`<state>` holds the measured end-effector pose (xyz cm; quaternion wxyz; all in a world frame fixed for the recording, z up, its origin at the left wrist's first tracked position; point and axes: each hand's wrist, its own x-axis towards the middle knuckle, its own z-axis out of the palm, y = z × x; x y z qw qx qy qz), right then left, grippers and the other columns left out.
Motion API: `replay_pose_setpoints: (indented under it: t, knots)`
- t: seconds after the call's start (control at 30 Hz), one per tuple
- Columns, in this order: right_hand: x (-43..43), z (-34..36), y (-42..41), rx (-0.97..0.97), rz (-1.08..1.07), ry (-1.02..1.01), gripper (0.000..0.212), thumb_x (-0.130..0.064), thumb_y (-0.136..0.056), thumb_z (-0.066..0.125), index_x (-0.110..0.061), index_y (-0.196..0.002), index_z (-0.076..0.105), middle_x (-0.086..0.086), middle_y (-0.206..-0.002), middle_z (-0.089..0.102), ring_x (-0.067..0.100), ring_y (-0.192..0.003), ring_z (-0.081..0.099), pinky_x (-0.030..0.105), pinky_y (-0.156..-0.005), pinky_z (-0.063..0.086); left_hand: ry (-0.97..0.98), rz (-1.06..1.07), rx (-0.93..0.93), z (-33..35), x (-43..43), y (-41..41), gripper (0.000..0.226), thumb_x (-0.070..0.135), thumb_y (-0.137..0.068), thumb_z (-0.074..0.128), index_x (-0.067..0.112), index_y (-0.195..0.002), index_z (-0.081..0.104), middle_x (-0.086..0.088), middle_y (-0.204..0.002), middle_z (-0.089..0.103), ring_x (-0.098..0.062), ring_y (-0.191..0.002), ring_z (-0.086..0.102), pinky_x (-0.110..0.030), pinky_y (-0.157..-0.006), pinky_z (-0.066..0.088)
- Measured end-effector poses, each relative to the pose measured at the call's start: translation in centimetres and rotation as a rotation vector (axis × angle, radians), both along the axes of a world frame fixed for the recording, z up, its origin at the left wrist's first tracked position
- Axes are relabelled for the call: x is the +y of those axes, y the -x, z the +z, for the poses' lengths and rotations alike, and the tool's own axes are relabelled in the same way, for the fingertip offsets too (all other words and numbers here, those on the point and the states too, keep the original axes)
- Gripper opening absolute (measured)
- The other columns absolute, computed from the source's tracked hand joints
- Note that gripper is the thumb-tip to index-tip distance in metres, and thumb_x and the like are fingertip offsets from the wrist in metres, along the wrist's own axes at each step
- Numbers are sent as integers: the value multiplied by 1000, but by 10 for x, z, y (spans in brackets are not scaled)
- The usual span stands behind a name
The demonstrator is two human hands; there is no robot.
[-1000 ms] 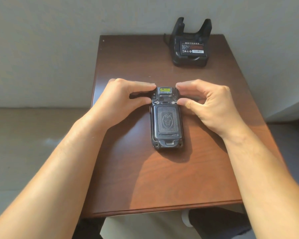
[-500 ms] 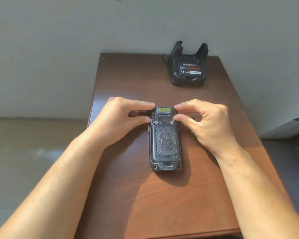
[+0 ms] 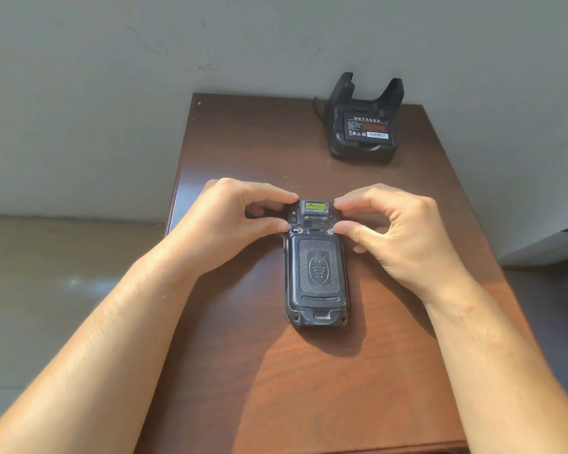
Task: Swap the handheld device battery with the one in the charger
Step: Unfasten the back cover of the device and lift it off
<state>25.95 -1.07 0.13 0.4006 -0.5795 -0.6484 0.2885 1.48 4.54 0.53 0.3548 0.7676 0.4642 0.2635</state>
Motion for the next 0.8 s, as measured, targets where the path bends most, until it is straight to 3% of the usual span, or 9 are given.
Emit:
replay_pose_setpoints:
  t: [0.3,0.47,0.63,0.8]
  knots:
    - [1,-5,5,19,-37,-42,16,-10,-78,86,-6,-93,78,2,-104,76,11,-84,77,28,-47,58,15,8,-29,-1,-1,-1,38,13,-77,83,26,-113,77,16,-96,77,16,-85,68,-2,-84,45]
    - [5,-7,11,63,-70,-22,11,-11,-79,85,-11,-86,77,-1,-98,74,12,-82,74,15,-61,52,68,-3,-67,3,3,-3,34,8,-77,82,23,-107,77,14,-92,78,8,-85,72,-15,-87,54]
    - [3,-5,16,11,-100,-23,11,-14,-79,86,-15,-84,76,-4,-96,72,14,-85,73,24,-68,57,84,-13,-18,5,4,-4,38,12,-79,81,29,-113,75,15,-93,76,11,-78,68,-12,-84,52]
    - [-6,1,13,17,-122,57,2,-10,-85,79,-12,-85,79,-2,-104,74,15,-87,74,33,-59,64,96,-24,-13,4,7,-1,39,15,-79,82,31,-113,75,7,-89,75,8,-69,62,-8,-78,48]
